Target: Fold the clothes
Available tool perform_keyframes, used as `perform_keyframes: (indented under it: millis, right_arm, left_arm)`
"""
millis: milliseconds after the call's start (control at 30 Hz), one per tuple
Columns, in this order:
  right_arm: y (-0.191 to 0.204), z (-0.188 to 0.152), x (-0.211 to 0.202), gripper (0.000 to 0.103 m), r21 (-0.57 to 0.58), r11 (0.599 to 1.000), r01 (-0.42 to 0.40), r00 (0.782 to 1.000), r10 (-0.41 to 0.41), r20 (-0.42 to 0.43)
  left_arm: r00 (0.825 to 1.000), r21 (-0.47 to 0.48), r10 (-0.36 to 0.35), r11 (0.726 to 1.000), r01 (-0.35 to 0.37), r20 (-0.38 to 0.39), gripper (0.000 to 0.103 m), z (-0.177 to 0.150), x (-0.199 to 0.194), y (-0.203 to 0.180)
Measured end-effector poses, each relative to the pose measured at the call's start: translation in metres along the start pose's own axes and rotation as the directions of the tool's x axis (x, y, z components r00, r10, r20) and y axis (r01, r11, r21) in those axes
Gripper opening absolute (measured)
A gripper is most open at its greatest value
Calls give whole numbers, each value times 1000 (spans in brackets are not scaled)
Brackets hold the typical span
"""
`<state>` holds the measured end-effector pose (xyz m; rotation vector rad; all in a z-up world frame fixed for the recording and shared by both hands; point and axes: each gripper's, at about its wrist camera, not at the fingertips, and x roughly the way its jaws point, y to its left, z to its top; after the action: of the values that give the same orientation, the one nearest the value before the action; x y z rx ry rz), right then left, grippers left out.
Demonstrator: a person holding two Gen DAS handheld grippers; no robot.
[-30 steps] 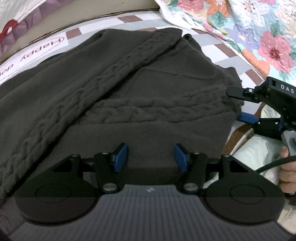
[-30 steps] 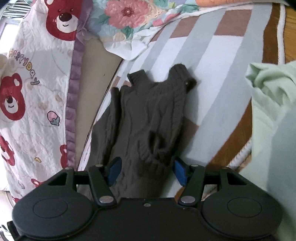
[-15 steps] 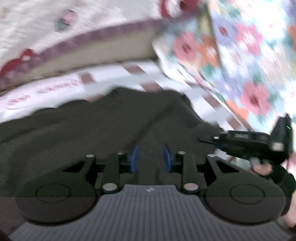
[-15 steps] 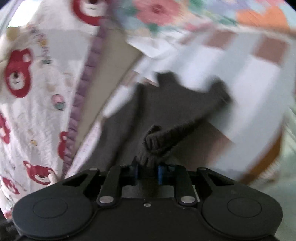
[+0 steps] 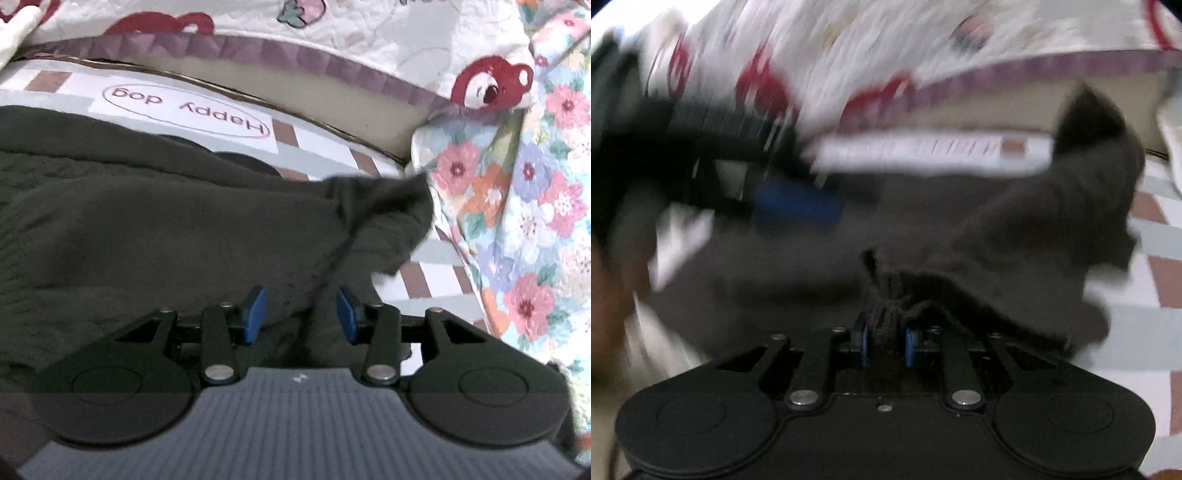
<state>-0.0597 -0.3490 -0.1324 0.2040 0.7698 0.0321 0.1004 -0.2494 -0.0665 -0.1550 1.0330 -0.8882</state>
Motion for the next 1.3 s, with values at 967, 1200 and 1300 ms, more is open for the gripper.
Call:
perform_keyframes:
  millis: [967, 1200, 1300]
  right_arm:
    - [-129, -39, -86, 47, 401, 884, -242, 967, 185, 175]
    - [-169, -62, -47, 54, 765, 568, -305, 946, 89, 311]
    - [-156, -52, -30, 55, 733, 640, -231, 967, 67, 246]
  left_arm:
    - [961, 182, 74, 983, -26, -266, 52, -34, 61, -21]
    - [968, 193, 88, 980, -42, -234, 53, -30, 58, -22]
    - [967, 199, 92, 979, -44, -239, 51, -30, 59, -22]
